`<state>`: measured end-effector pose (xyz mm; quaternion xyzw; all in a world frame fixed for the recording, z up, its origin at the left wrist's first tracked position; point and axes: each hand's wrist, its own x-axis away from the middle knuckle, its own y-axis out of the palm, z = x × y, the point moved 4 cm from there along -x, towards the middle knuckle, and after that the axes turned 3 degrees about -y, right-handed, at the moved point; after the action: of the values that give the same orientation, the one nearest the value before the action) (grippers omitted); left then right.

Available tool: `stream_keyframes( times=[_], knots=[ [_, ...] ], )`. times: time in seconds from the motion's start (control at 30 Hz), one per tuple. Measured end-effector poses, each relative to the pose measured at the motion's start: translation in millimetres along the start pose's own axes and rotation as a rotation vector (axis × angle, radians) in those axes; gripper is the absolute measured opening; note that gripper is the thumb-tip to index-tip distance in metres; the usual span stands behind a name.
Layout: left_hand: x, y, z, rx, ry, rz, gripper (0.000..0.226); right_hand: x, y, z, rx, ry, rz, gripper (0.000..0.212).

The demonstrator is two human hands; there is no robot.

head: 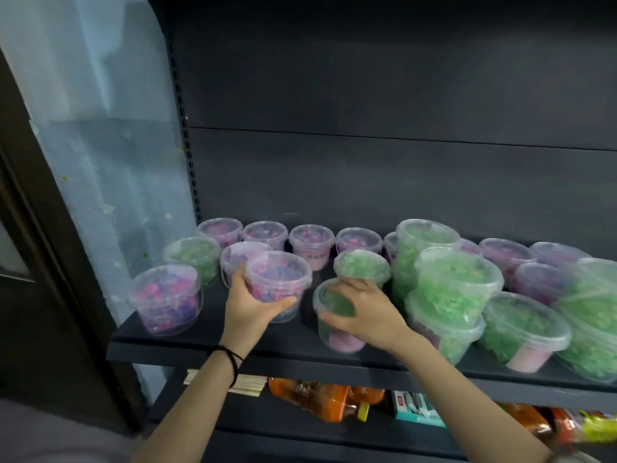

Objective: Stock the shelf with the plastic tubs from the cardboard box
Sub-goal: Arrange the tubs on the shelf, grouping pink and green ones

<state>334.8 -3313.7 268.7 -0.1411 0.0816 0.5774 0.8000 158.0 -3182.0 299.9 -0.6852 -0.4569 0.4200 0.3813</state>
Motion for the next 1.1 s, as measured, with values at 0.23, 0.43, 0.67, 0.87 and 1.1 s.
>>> stream_keyframes(
  times=[0.23,0.43,0.67,0.87,1.1],
  knots=[
    [-15,35,-31,-0.119,-0.064,0.006,0.096,11,-14,17,-0.054,-0.032,0.001,0.061],
    [-35,59,-42,-0.060,-0.063,-0.036,0.097,21,-19,27,-0.056,-0.026,0.055,0.060],
    [-49,69,-37,-0.222,-0.054,-0.011,0.076,23,-21,26,-0.089,-0.013,0.065,0.058],
    [-34,59,-35,-0.366,0.135,-0.143,0.073,25,-23,23,-0.086,-0.016,0.058,0.057],
    [-24,38,-11,-0.402,0.069,-0.145,0.057,26,-25,21,-0.082,-0.027,0.055,0.057]
  ],
)
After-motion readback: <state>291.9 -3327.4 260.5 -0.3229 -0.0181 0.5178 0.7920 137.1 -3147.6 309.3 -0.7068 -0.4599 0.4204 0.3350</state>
